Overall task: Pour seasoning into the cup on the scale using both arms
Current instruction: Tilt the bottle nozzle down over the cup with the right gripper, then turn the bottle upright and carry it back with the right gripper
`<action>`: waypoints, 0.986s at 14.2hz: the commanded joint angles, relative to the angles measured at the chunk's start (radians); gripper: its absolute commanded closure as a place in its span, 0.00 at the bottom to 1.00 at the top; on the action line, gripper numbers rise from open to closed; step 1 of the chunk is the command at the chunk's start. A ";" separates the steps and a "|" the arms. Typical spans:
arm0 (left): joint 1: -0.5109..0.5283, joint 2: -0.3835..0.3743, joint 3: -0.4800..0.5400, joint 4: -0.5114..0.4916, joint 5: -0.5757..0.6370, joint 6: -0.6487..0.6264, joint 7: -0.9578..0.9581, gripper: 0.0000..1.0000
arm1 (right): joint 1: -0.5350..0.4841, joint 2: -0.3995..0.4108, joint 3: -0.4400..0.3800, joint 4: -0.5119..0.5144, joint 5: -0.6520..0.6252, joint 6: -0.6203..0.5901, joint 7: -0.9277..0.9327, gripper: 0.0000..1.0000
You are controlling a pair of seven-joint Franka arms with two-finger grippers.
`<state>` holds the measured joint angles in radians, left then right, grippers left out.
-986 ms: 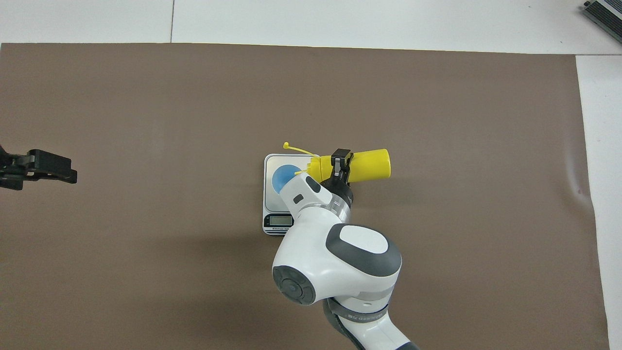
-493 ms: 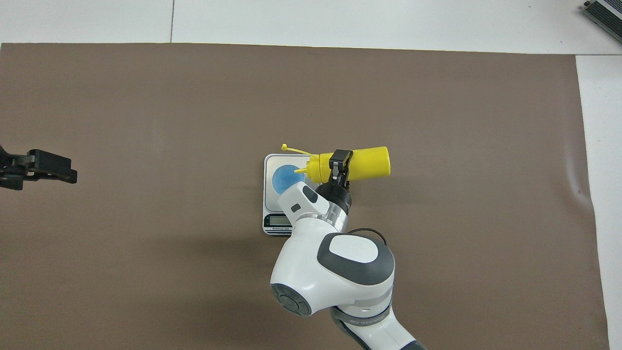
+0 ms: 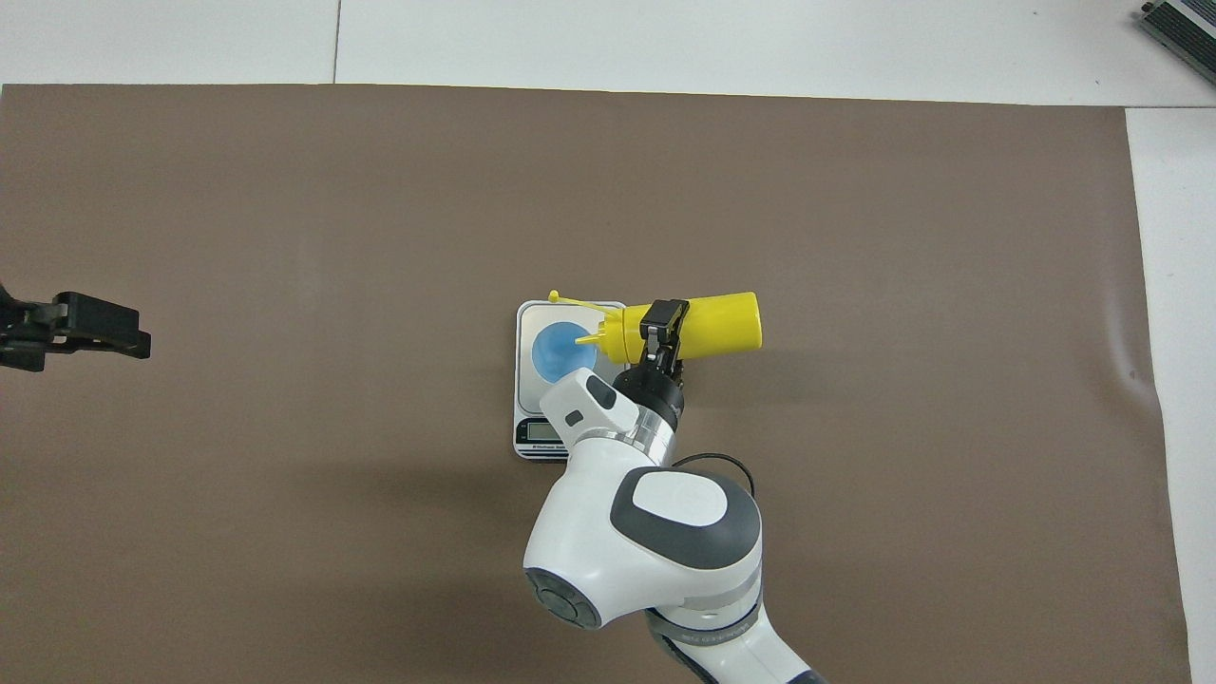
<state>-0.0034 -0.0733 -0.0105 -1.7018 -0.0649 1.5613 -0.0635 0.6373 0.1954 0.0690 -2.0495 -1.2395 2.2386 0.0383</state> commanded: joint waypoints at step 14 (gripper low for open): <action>0.006 -0.028 -0.003 -0.032 0.014 0.016 0.010 0.00 | -0.120 -0.066 0.009 -0.009 0.251 0.205 0.061 0.61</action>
<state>-0.0034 -0.0733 -0.0105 -1.7018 -0.0649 1.5613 -0.0635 0.5486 0.1625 0.0685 -2.0442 -1.0257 2.4118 0.0989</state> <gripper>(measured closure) 0.000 0.476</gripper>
